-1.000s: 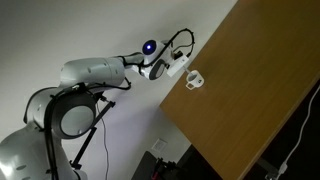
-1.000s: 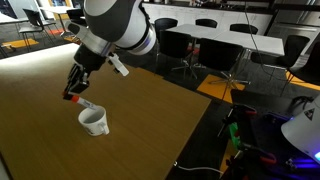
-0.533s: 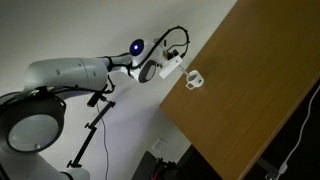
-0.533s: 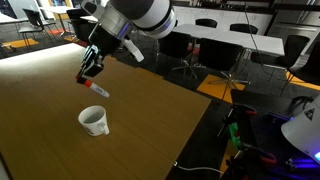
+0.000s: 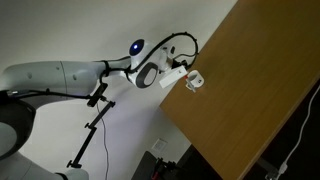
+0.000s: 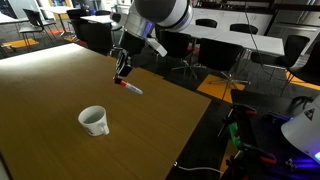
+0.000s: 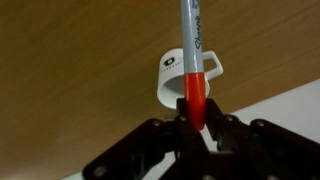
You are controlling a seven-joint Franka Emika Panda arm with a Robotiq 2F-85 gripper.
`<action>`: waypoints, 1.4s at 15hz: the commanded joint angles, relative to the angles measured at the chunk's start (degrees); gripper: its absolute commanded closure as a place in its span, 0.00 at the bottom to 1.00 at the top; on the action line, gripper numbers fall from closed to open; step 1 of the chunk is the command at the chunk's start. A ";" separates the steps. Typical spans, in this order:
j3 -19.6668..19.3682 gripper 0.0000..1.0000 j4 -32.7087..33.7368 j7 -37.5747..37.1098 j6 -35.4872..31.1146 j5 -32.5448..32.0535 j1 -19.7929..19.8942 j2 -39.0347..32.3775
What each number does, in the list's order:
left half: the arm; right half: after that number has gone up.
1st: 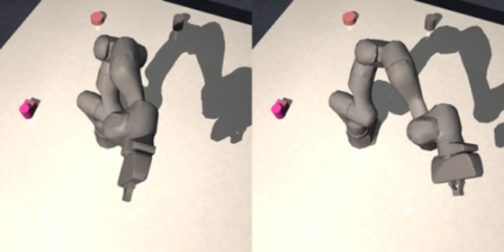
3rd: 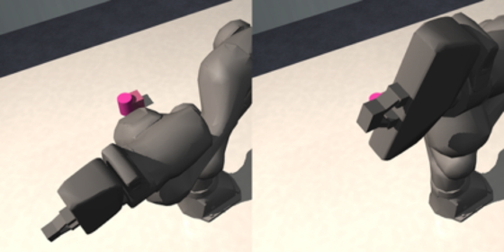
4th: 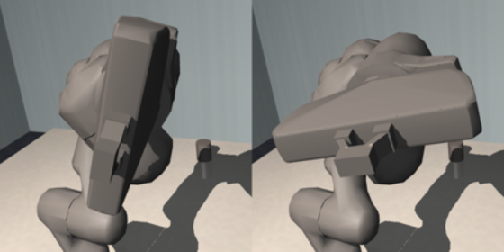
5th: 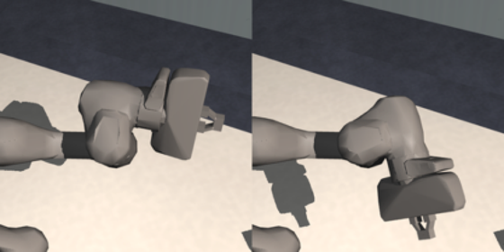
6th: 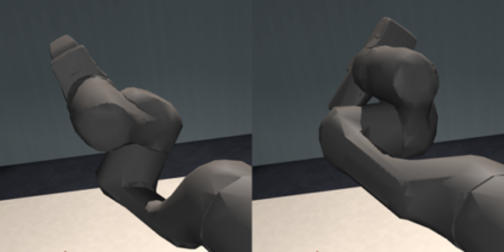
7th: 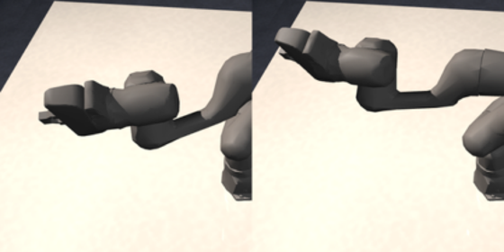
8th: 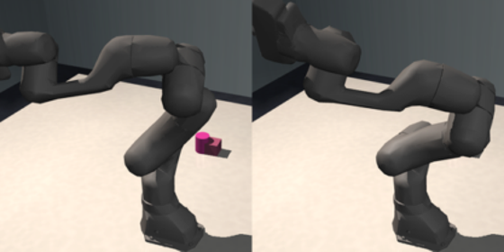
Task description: Take the marker out of the cup and put it on the table
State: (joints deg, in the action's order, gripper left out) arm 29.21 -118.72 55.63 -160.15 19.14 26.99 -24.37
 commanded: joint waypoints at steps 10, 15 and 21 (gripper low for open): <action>-21.60 0.94 6.57 -17.23 16.97 -9.25 -17.11 -6.84; -22.56 0.94 13.27 -21.09 23.86 -11.95 -18.19 -13.27; -22.36 0.53 20.61 -23.17 30.03 -12.92 -18.21 -18.70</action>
State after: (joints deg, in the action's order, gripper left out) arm 7.60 -102.82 35.42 -134.33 7.66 9.81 -40.76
